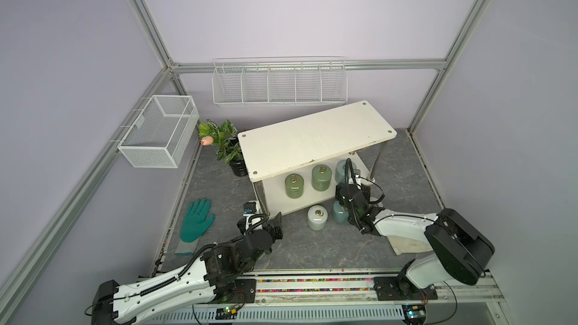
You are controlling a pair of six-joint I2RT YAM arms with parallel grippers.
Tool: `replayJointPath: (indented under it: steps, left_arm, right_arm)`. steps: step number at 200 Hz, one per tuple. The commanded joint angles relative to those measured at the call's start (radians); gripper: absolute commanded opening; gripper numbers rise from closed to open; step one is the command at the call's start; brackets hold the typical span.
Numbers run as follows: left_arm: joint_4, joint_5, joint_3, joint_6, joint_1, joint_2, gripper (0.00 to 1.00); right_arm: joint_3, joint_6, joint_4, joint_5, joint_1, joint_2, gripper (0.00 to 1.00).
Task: Remove the tea canisters from the shelf
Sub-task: Pick up the tea canister from the shelf.
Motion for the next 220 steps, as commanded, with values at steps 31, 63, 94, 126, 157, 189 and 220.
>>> replayJointPath:
  steps: [31,63,94,126,157,189,220]
  left_arm:
    - [0.006,-0.029,0.010,0.005,-0.001,0.006,1.00]
    - [0.006,-0.032,0.010,0.010,-0.002,0.008,1.00]
    - [0.007,-0.034,0.009,0.009,-0.001,0.008,1.00]
    - [0.017,-0.033,0.003,0.011,-0.002,0.011,1.00]
    - [0.021,-0.031,0.000,0.011,-0.002,0.014,1.00]
    - [0.019,-0.033,-0.002,0.011,-0.001,0.013,1.00]
    - [0.006,-0.036,-0.001,0.011,-0.002,0.007,1.00]
  right_arm:
    - [0.040,-0.034,0.059,-0.021,-0.036,0.033,0.89]
    - [0.061,-0.050,0.067,-0.045,-0.050,0.053,0.89]
    - [0.076,-0.057,0.056,-0.074,-0.057,0.064,0.89]
    - [0.078,-0.058,0.061,-0.081,-0.060,0.075,0.89]
    - [0.094,-0.061,0.057,-0.071,-0.069,0.091,0.89]
    - [0.111,-0.068,0.070,-0.069,-0.077,0.113,0.89]
    - [0.132,-0.077,0.080,-0.072,-0.084,0.137,0.89]
